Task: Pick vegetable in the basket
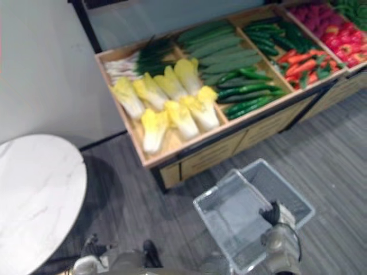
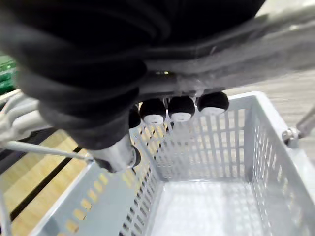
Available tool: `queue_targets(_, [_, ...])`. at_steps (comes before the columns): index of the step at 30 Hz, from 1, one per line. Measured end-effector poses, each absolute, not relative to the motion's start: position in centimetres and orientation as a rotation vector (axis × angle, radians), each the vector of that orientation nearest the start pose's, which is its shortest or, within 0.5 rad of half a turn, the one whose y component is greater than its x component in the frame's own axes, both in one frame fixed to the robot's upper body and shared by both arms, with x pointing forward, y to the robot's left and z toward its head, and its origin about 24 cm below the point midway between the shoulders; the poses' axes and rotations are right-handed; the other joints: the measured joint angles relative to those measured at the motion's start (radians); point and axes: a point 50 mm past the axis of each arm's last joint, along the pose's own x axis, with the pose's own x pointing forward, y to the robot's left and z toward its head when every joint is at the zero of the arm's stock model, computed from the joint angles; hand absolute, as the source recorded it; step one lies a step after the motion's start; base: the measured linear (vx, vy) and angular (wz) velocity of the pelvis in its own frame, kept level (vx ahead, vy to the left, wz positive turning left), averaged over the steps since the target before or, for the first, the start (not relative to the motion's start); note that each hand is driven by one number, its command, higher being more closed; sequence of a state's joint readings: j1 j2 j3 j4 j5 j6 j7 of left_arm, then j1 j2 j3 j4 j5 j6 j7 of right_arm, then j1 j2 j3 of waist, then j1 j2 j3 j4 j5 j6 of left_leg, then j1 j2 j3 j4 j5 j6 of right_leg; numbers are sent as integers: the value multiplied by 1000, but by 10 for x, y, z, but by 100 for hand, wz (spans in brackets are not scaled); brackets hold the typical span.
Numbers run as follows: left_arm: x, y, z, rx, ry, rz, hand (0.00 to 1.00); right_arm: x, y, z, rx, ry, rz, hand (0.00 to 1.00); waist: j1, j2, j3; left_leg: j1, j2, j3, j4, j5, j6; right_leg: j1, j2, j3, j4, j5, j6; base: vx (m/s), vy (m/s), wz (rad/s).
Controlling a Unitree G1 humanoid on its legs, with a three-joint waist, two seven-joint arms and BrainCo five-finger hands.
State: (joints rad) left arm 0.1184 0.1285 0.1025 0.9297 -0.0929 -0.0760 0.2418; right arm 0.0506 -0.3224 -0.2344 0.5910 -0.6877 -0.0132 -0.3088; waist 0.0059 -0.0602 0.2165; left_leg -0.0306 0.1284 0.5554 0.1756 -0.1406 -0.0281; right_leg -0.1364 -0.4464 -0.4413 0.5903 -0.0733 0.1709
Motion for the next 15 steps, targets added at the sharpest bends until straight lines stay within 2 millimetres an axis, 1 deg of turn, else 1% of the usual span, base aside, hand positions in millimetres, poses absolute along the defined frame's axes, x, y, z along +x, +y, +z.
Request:
queue_targets(1, [109,233,-142,121,940,454,0,188,-303,-53,-1004,548,-368,100,1,-5,3,33,5,3,-12,4,9,-50,-12,45,102,74,0,113,96,-13])
queue_targets(2, [109,234,-141,125,938,455,0,187,-302,-54,-998,554,-365,100,1,-6,4,41,8,3,-16,4,9,-60,-13,51,114,74,4,159,20,1])
queue_targets(3, [110,239,-139,161,930,456,0,181,-289,-68,-963,594,-328,100,2,-24,-2,58,31,0,-31,6,8,-82,9,34,107,24,-29,128,-17,9])
queue_targets(4, [110,240,-139,174,927,457,0,180,-286,-70,-957,600,-314,100,1,-27,-4,59,38,-5,-34,7,7,-88,20,20,84,14,-45,165,-57,21])
queue_targets(5, [116,240,-137,173,912,455,0,177,-285,-72,-956,610,-307,100,-5,-24,-1,59,50,-19,-36,9,4,-89,49,-1,2,-1,-50,163,-102,23])
queue_targets(6, [122,238,-135,168,891,453,0,176,-286,-73,-958,615,-308,100,-7,-17,3,59,60,-27,-35,10,2,-88,78,3,-81,-1,-51,202,-161,30])
queue_targets(7, [130,237,-131,165,860,452,0,175,-286,-73,-957,618,-307,100,-7,-13,6,58,66,-37,-36,17,-10,-86,108,18,-212,10,-35,173,-169,24])
queue_targets(8, [134,237,-130,166,847,451,0,174,-286,-74,-957,621,-307,100,-7,-13,6,55,66,-42,-36,21,-17,-84,119,30,-285,23,-29,184,-229,33])
queue_targets(9, [143,238,-125,169,818,450,0,169,-286,-76,-956,636,-307,100,-8,-32,-2,50,54,-50,-38,31,-34,-79,132,74,-416,110,-33,183,-283,44])
queue_targets(10, [150,242,-121,176,790,455,0,165,-287,-78,-952,651,-311,100,-9,-54,-2,53,35,-60,-48,40,-53,-77,126,99,-449,212,-50,223,-339,43])
queue_targets(11, [158,236,-119,154,771,460,0,166,-293,-78,-952,670,-332,100,-6,-15,8,66,62,-72,-74,60,-92,-66,152,85,-448,185,-56,164,-269,27])
queue_targets(12, [159,232,-119,147,765,453,0,168,-294,-77,-953,676,-339,100,-8,1,7,66,77,-71,-85,74,-113,-64,168,77,-453,185,-60,132,-240,11])
queue_targets(13, [162,220,-119,118,754,442,0,167,-298,-76,-963,684,-349,100,-12,42,10,85,106,-71,-116,97,-129,-31,214,53,-486,175,-75,64,-217,5])
queue_targets(14, [163,217,-119,110,751,438,0,167,-301,-75,-964,688,-359,100,-14,53,10,91,115,-70,-129,107,-134,-16,228,45,-500,174,-77,46,-212,13])
queue_targets(15, [166,212,-117,98,734,439,0,165,-304,-75,-967,692,-365,100,-25,64,6,105,130,-73,-144,127,-140,15,251,27,-528,174,-78,23,-202,19])
